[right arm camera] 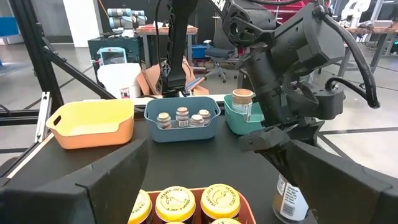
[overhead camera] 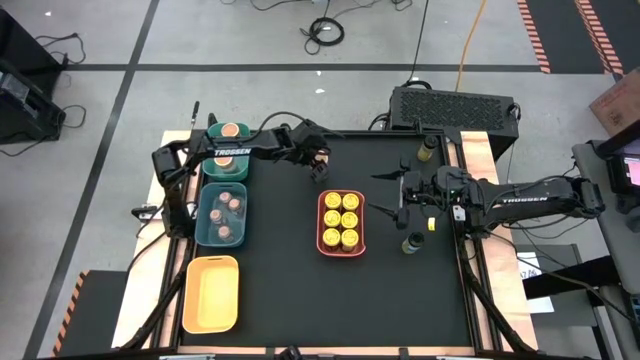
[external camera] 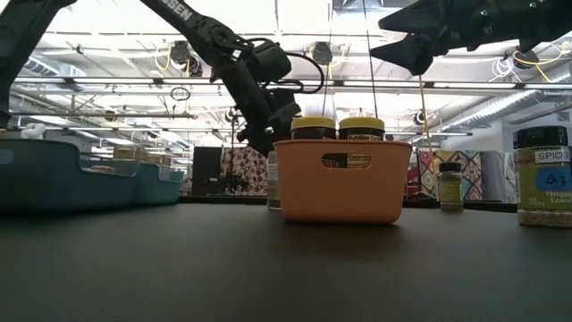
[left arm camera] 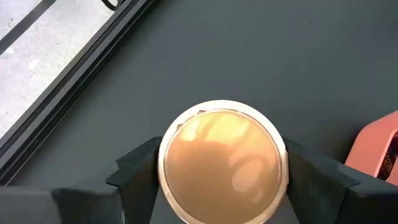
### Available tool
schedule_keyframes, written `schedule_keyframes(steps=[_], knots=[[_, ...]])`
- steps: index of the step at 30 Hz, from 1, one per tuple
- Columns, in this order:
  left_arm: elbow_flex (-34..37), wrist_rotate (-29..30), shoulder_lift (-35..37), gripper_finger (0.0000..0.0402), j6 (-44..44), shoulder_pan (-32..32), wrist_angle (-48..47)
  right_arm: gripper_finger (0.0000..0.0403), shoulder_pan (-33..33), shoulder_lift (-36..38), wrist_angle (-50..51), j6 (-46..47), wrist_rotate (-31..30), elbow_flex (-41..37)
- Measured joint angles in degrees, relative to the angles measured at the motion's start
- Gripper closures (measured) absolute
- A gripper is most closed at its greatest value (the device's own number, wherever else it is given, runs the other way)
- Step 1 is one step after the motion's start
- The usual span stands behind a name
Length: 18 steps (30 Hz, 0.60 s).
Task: Sort spices by type
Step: Put the golden seasoning bottle in the green bin
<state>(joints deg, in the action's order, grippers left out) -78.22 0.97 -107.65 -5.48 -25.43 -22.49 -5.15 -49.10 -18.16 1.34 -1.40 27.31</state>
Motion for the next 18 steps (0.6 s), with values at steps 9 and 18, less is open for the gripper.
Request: schedule_keyframes(steps=[9,18], knots=[[-4.4,0.1,5.6,0.0121,0.5,-0.6,-9.1,0.0028,0.0,0.0,0.8,0.1,0.0,0.0],[-9.0,4.1,21.9,0.0121,-0.1,-3.4,-31.1,0.0028,0.0,0.0,2.1,1.0,0.2,0.0]])
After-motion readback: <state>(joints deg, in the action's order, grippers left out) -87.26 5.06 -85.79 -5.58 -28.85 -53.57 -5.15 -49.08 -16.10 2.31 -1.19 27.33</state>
